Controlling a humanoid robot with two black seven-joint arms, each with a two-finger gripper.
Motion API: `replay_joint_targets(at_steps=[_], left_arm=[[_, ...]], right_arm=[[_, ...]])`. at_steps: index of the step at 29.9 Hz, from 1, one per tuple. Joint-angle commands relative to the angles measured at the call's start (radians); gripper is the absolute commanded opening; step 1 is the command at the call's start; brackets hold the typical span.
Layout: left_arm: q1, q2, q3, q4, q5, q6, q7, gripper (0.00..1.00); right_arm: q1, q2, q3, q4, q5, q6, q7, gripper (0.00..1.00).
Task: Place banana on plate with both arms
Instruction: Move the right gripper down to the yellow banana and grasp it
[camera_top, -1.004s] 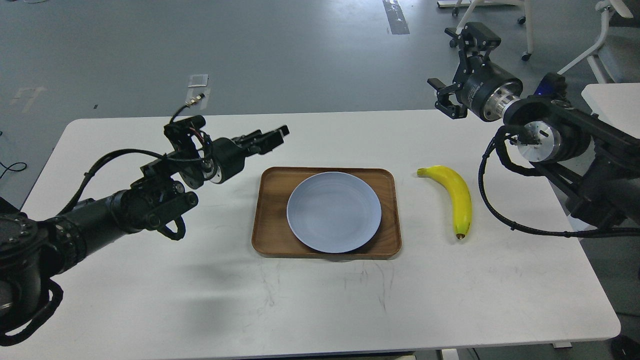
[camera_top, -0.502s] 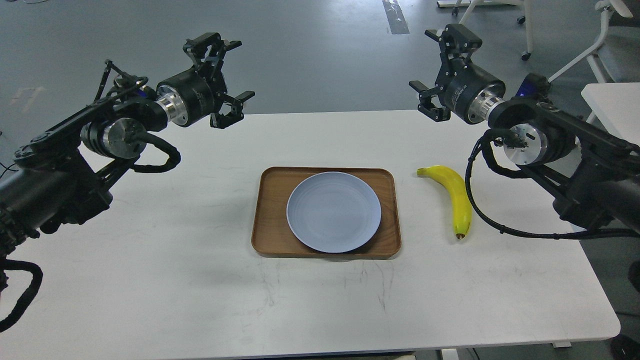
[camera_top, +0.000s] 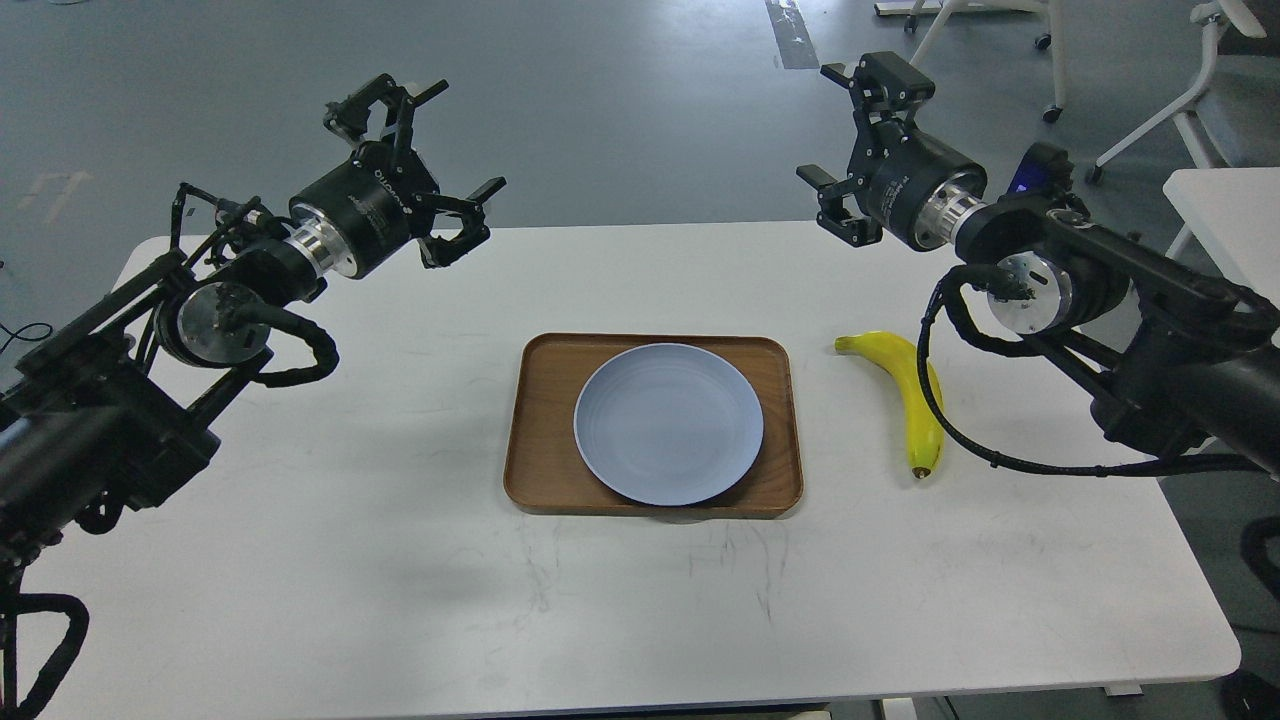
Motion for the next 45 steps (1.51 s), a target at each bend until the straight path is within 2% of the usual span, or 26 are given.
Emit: replay_joint_targets(at_steps=[1,4,8,12,14,18,24,30,38,45], left_arm=[[0.052,0.012,-0.014,-0.051,0.0,0.003,-0.005,0.98],[0.064,0.009,-0.024,-0.052,-0.001,0.001,-0.024,0.98],[0.072,0.012,-0.024,-0.052,0.0,0.001,-0.058,0.98],[0.075,0.012,-0.022,-0.051,0.0,0.001,-0.059,0.98],[0.075,0.012,-0.022,-0.051,0.0,0.001,-0.059,0.98],[0.075,0.013,-0.016,-0.051,0.0,0.0,-0.059,0.98],[0.086,0.013,-0.013,-0.051,0.003,0.001,-0.065,0.98],[0.087,0.015,-0.012,-0.052,0.003,0.003,-0.088,0.98],[0.093,0.035,-0.01,-0.052,0.003,0.004,-0.093,0.98],[0.095,0.035,-0.011,-0.06,0.003,0.009,-0.093,0.98]], right_arm=[[0.001,-0.09,-0.039,0.066,-0.26,-0.035,0.001,1.0],[-0.001,-0.188,-0.102,0.118,-0.518,-0.074,0.013,1.0],[-0.001,-0.287,-0.155,0.124,-0.691,-0.076,0.014,1.0],[-0.019,-0.368,-0.246,0.124,-0.928,-0.094,0.013,0.97],[-0.03,-0.382,-0.281,0.12,-0.949,-0.123,0.013,0.97],[-0.1,-0.379,-0.413,0.057,-0.959,-0.259,0.01,0.95],[-0.116,-0.361,-0.525,-0.007,-0.958,-0.352,0.01,0.93],[-0.168,-0.27,-0.542,-0.011,-0.959,-0.405,0.01,0.87],[-0.185,-0.203,-0.544,-0.015,-0.961,-0.442,0.008,0.87],[-0.194,-0.2,-0.57,-0.015,-0.961,-0.441,0.007,0.87]])
